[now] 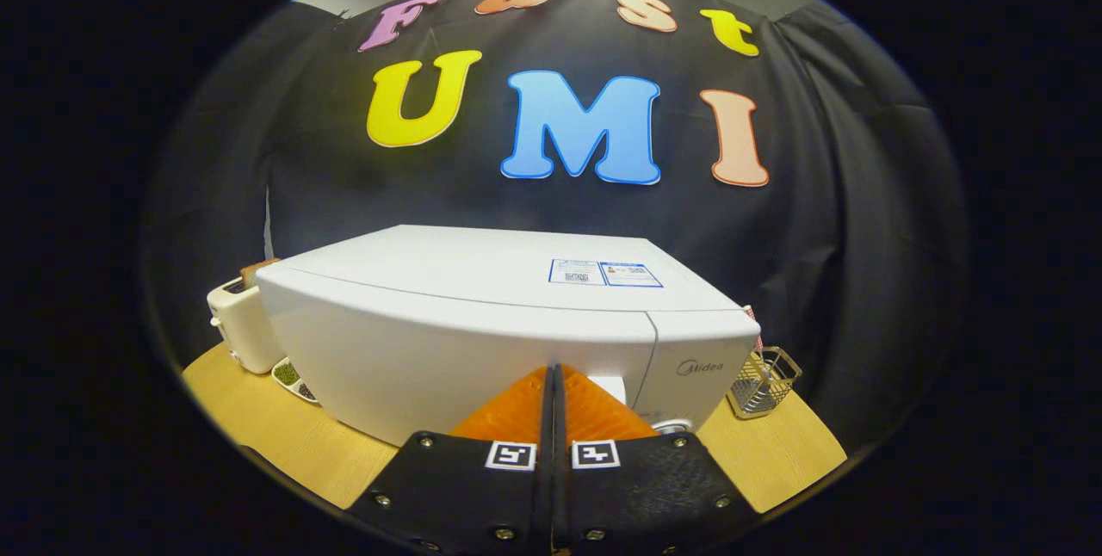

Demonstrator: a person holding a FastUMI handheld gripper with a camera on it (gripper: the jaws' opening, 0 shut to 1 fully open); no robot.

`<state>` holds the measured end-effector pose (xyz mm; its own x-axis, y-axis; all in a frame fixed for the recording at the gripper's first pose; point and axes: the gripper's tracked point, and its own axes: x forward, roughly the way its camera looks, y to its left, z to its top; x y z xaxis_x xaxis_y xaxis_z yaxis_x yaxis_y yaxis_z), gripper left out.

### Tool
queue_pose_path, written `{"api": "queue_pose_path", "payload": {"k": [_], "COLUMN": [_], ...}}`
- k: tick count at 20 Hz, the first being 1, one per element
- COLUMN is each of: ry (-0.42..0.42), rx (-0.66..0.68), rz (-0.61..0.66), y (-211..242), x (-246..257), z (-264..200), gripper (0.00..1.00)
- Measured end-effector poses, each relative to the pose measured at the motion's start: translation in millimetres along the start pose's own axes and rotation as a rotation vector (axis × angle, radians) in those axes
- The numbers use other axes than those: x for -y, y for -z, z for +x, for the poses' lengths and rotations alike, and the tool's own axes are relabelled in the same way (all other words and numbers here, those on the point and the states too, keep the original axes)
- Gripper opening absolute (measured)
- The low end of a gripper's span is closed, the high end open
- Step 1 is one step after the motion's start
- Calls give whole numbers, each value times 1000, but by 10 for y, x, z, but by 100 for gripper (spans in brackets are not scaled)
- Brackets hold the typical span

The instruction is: Open the microwave, put the food inside, and close the microwave door.

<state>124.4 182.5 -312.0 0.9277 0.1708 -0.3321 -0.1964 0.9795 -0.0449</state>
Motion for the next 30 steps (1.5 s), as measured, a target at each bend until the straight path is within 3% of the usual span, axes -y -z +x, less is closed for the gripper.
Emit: {"api": "queue_pose_path", "payload": {"k": [3, 8, 9, 10, 13, 18, 30], "ry": [13, 60, 50, 38, 47, 100, 81], "rx": [48, 224, 228, 222, 156, 192, 219], "rz": [70, 122, 136, 155, 204, 233, 226], "y": [-355, -1352, -1490, -1574, -1699, -2021, -2270], "x": [160, 559, 609, 644, 801, 934, 867], "z": [-208, -883, -1014, -1036, -1142, -1254, -1191], "gripper": [1, 1, 10, 27, 95, 97, 97]}}
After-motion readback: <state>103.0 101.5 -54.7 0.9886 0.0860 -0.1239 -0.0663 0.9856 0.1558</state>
